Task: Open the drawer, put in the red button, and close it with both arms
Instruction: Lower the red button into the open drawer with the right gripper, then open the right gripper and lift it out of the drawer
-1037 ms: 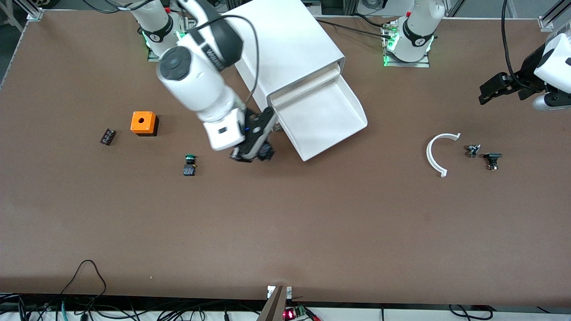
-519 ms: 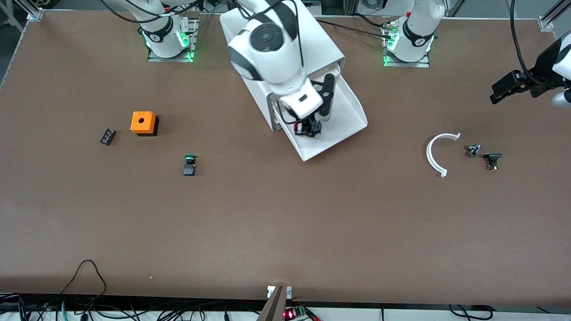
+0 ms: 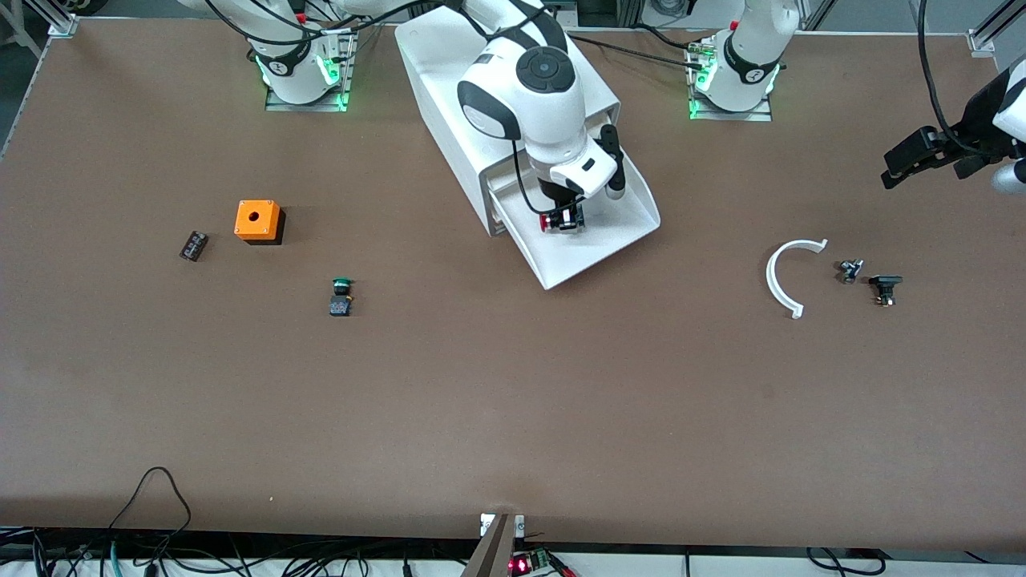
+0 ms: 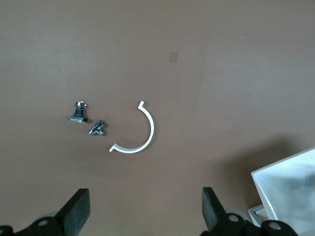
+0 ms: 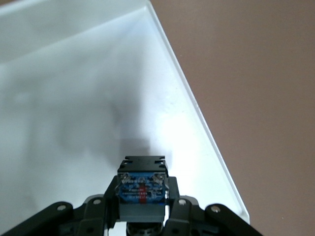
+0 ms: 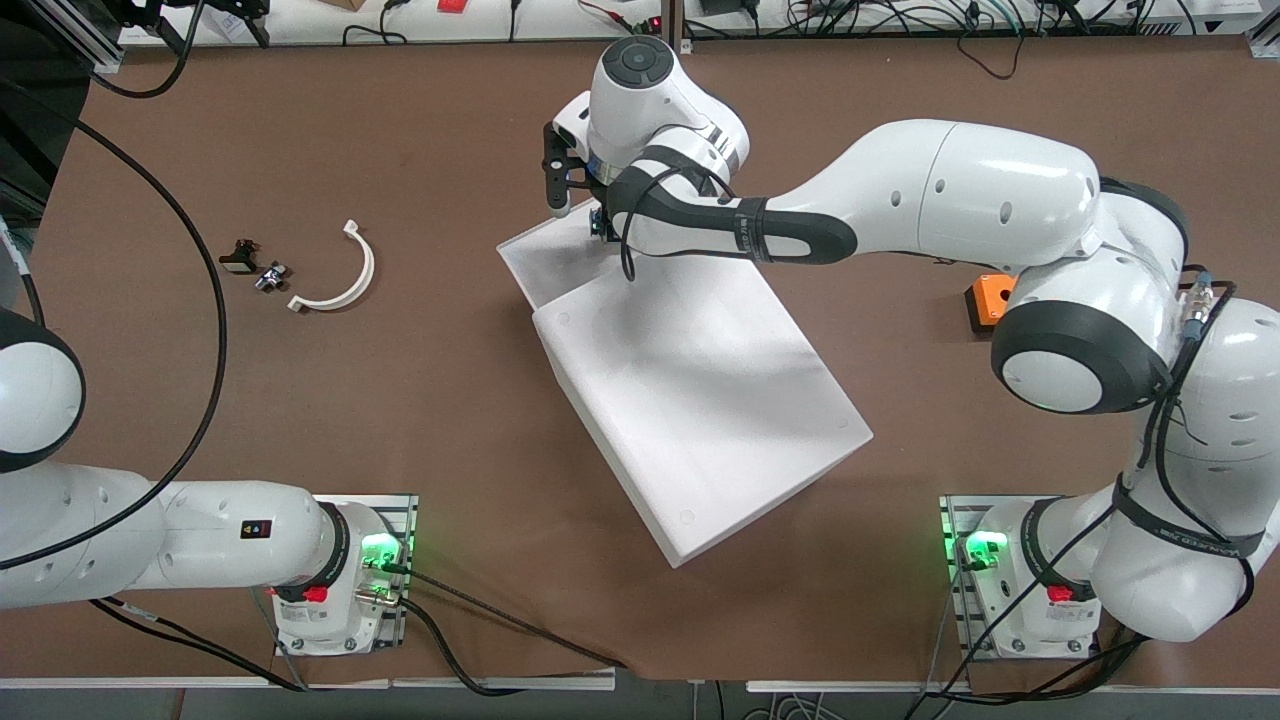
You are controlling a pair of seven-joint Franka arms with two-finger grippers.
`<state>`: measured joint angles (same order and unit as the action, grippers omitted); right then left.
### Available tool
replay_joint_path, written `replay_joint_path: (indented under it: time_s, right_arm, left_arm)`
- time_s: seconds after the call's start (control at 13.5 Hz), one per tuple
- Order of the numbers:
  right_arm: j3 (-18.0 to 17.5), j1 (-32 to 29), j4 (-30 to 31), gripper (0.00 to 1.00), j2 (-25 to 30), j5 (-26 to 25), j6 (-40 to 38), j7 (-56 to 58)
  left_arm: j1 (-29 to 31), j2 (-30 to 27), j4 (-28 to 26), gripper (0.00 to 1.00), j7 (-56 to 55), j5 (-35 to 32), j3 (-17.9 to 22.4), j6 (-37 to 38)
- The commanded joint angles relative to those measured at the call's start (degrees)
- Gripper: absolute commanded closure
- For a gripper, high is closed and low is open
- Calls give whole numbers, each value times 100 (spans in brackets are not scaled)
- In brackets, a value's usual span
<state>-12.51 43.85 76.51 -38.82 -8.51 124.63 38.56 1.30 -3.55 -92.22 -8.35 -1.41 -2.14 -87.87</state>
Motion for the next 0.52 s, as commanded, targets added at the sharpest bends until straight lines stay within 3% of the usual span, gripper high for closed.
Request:
replay_joint_path:
  time_s: [0.0, 0.44]
  right_arm:
    - [-14, 62, -242, 65, -152, -55, -158, 414]
    - [-14, 308, -207, 60, -266, -37, -176, 653]
  left_arm:
    - [-16, 4, 99, 0, 377, -132, 11, -72]
    - [19, 12, 73, 0, 405, -105, 29, -90]
